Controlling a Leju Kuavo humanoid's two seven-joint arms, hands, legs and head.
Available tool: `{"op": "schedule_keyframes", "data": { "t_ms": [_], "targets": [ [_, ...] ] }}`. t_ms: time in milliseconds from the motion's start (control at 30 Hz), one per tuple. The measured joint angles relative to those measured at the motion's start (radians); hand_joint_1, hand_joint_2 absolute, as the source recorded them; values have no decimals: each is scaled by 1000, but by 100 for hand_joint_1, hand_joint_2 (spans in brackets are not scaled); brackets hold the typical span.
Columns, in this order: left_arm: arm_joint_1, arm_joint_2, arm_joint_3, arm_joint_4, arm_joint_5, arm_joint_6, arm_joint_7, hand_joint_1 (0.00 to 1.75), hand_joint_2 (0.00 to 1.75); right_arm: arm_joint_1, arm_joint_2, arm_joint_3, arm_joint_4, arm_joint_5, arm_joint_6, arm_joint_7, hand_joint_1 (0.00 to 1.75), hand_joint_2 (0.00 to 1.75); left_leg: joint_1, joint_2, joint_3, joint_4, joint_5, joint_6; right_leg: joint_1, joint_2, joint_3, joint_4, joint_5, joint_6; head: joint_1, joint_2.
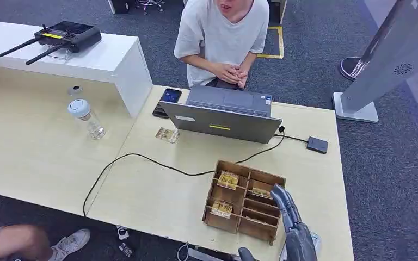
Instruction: Pass the card to the sensor for recognition and then transmit it.
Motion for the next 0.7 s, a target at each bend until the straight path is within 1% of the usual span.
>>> {"op": "schedule_keyframes", "data": {
  "t_ms": [100,500,700],
  "targets": [
    [-1,-1,0,0,-6,-2,2,0,0,-11,9,0,16,38,2,20,0,175,0,0,0,0,0,0,0,0,0,0,0,0,0,0],
    [-1,-2,0,0,-22,-12,13,0,0,-38,34,0,77,178,6,64,0,175,0,0,0,0,0,0,0,0,0,0,0,0,0,0],
    [-4,-3,-2,0,-34,-24,17,0,0,-60,57,-2,107,260,18,100,0,175,0,0,0,0,0,0,0,0,0,0,0,0,0,0]
  ]
}}
